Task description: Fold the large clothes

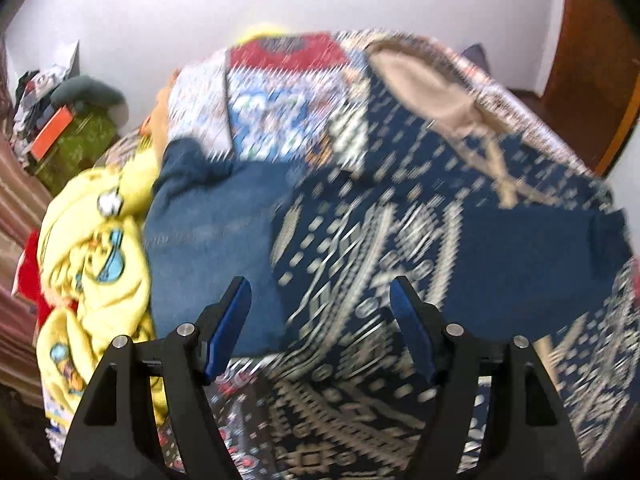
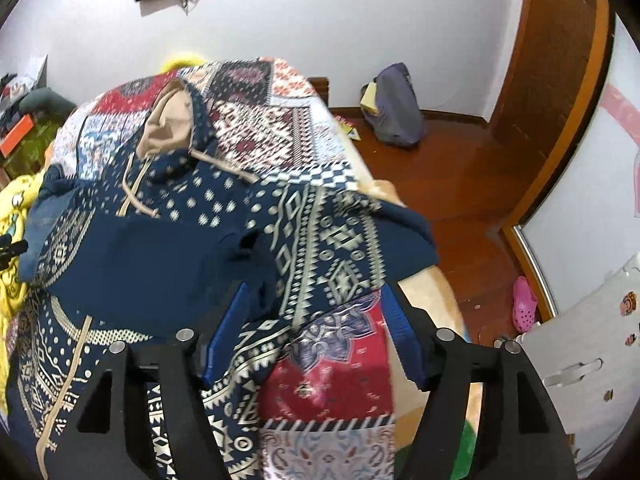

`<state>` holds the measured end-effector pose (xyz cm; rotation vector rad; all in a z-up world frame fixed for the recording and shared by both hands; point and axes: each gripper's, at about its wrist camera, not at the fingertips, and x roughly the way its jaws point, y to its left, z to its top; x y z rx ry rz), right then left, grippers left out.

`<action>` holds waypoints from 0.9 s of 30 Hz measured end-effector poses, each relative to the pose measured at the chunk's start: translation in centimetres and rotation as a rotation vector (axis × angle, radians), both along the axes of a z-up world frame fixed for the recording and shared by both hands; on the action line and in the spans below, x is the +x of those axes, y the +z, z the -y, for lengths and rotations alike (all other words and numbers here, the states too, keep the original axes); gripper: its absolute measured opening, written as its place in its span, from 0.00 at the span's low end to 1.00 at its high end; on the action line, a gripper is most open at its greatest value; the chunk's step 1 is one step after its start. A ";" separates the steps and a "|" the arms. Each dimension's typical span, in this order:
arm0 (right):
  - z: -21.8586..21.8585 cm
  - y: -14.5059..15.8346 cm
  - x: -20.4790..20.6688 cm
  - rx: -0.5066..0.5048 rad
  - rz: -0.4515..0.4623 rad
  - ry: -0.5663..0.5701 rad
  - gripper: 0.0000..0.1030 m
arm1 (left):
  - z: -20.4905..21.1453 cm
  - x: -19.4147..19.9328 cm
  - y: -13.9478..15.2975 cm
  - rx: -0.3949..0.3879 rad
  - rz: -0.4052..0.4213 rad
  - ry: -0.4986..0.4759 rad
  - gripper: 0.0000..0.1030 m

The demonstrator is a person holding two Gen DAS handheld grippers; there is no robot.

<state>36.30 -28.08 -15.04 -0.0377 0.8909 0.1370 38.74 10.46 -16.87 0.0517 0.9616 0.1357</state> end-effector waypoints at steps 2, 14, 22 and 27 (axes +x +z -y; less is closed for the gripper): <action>1.2 -0.1 0.4 0.027 0.000 -0.027 0.71 | 1.5 0.5 0.8 -0.015 0.026 -0.030 0.72; 7.4 -7.6 5.9 0.251 -0.209 -0.201 0.71 | 8.9 2.9 -1.4 -0.050 0.009 -0.195 0.76; 9.8 -10.2 9.5 0.420 -0.235 -0.301 0.72 | 9.4 2.9 -2.8 -0.036 -0.002 -0.215 0.76; 10.5 -11.1 11.2 0.445 -0.222 -0.365 0.61 | 8.2 2.8 -3.2 -0.046 -0.011 -0.184 0.76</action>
